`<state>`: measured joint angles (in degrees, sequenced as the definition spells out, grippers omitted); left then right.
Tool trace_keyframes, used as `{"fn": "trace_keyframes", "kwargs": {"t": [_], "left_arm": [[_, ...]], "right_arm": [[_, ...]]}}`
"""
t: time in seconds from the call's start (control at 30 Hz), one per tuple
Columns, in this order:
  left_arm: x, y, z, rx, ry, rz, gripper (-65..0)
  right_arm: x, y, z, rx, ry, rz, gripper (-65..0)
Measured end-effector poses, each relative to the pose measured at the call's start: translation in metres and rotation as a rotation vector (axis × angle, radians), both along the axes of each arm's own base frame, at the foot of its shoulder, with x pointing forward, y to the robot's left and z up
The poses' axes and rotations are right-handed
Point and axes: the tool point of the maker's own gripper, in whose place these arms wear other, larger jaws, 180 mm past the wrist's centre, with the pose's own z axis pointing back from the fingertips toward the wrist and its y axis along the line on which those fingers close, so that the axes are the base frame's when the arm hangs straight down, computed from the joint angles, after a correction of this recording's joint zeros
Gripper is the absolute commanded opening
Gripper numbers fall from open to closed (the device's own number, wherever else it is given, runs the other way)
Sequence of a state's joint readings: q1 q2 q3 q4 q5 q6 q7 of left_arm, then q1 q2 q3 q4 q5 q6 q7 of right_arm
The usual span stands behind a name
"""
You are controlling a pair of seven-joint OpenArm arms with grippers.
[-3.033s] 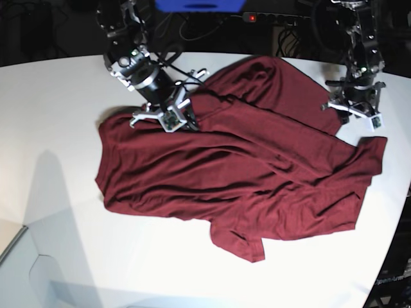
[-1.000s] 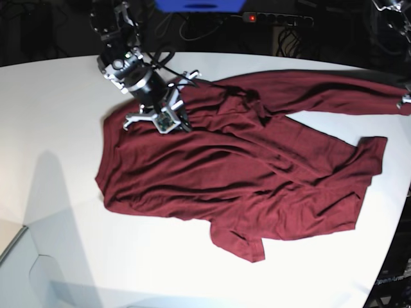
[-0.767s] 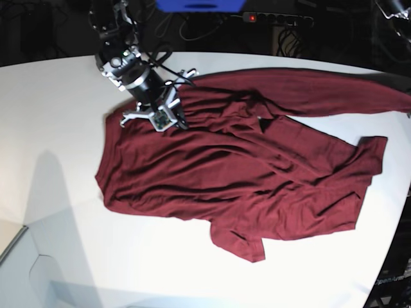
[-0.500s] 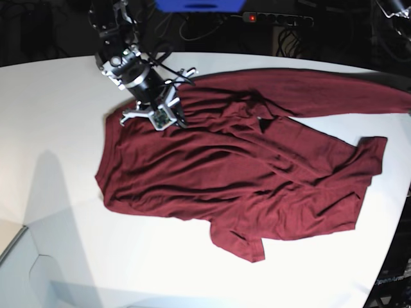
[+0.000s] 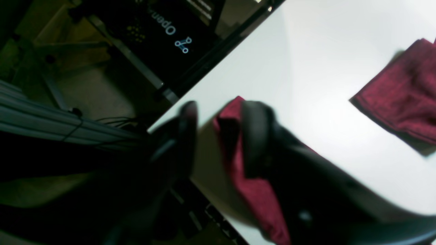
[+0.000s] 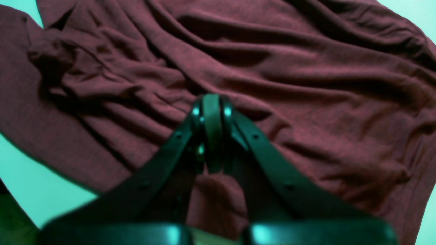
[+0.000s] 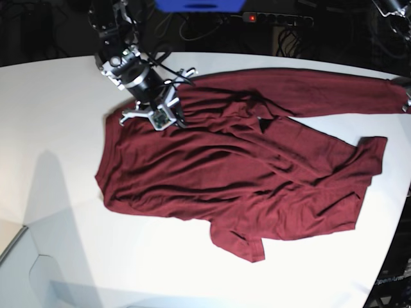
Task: Layout the t-shirt on the table in an organized manner, then fold the t-shirt properly
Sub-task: 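Release the sleeve with the left gripper and grasp the shirt edge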
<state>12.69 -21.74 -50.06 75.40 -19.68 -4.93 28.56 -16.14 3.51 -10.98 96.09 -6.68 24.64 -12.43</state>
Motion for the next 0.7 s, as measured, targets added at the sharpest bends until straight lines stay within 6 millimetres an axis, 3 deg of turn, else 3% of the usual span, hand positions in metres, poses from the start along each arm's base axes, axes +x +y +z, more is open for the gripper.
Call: {"fn": "trace_keyframes", "kwargs": {"t": [0.1, 0.37, 0.47, 0.57, 0.7], "left_arm": [[0.000, 0.000, 0.000, 0.000, 0.000, 0.001, -34.8], [0.000, 0.000, 0.002, 0.004, -0.003, -0.002, -34.6], [0.001, 0.000, 0.003, 0.000, -0.008, -0.001, -34.6], [0.018, -0.001, 0.010, -0.007, -0.049, 0.013, -34.4], [0.058, -0.010, 0.025, -0.039, -0.175, 0.009, -34.3]], "right_arm": [[-0.004, 0.000, -0.003, -0.001, 0.011, 0.000, -65.0], [-0.004, -0.001, -0.003, -0.002, 0.010, 0.001, -65.0], [-0.001, -0.011, -0.003, -0.009, 0.008, -0.027, -65.0], [0.001, -0.016, -0.003, -0.016, 0.007, -0.038, -65.0], [0.000, -0.014, -0.003, -0.014, 0.008, -0.034, -65.0]]}}
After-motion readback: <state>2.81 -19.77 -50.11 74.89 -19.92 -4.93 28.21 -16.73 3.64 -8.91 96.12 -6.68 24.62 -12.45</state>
